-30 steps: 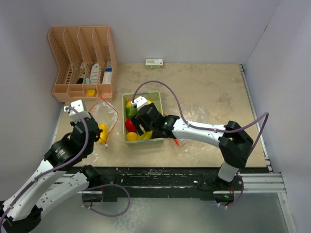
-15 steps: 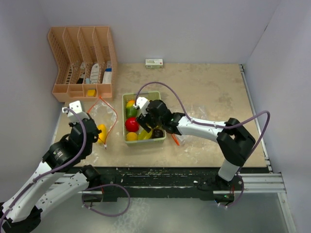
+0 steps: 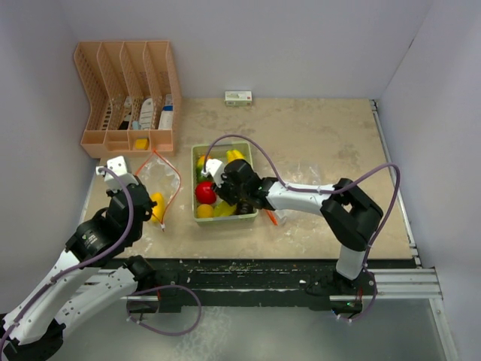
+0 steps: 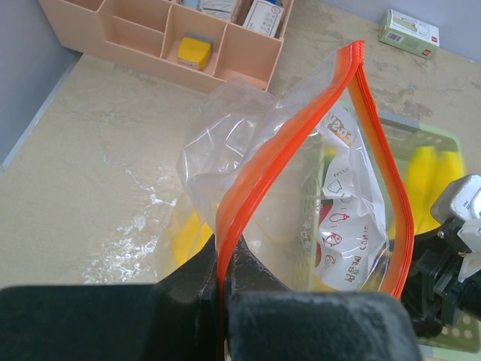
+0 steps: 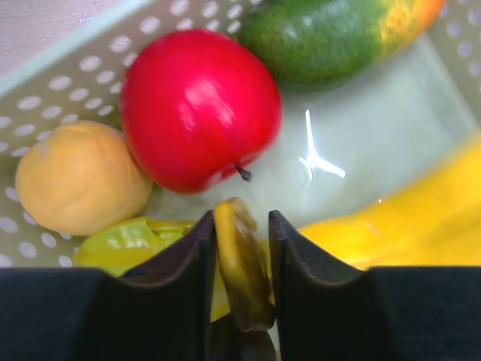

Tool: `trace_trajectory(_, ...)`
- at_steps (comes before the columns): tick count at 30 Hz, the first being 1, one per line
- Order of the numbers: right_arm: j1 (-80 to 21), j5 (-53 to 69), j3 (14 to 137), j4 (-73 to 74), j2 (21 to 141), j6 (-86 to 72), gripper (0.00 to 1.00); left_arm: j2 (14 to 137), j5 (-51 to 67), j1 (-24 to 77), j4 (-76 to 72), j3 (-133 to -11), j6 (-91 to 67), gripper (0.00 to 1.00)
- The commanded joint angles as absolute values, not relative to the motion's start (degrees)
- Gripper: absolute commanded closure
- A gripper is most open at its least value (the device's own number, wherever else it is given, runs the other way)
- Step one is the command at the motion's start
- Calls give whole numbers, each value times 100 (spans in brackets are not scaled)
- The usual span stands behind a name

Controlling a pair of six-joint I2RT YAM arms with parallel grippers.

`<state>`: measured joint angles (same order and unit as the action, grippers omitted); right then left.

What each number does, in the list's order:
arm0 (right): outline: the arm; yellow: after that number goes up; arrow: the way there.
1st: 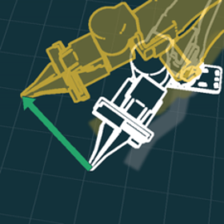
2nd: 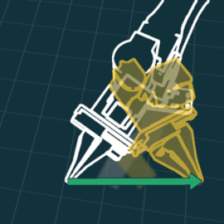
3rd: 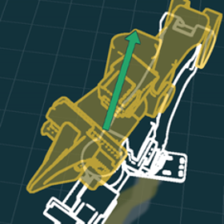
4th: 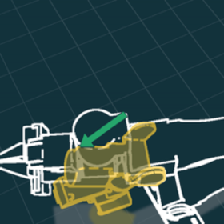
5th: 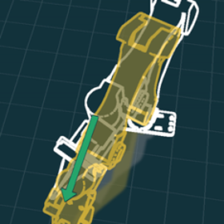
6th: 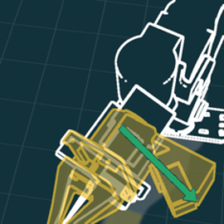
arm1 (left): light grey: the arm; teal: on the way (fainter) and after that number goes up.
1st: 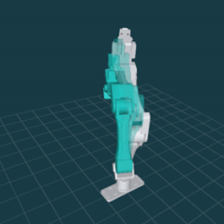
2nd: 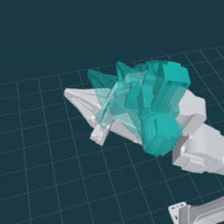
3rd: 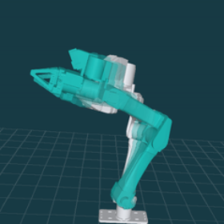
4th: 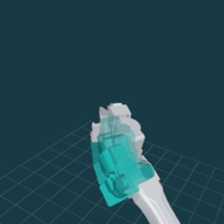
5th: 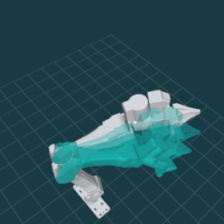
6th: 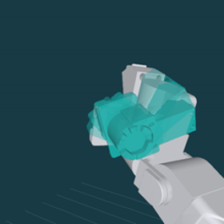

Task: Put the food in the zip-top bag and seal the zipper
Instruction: Pick up the fake fruit from the bin.

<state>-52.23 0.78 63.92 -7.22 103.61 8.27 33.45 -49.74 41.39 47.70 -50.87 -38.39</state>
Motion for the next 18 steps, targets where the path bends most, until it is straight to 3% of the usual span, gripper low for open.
trace_trajectory(1, -5221, -239, 6469, -819, 10269, 763, 72, 3310, -5062, 4160, 4658, -5124, -3821, 100)
trace_trajectory(7, -5221, -137, 7078, -390, 10163, 630, 99, 3304, -5069, 4161, 4680, -5110, -3853, 100)
trace_trajectory(18, -5117, 973, 7503, -137, 8809, -535, 100, 3305, -5036, 4163, 4770, -5115, -3958, 100)
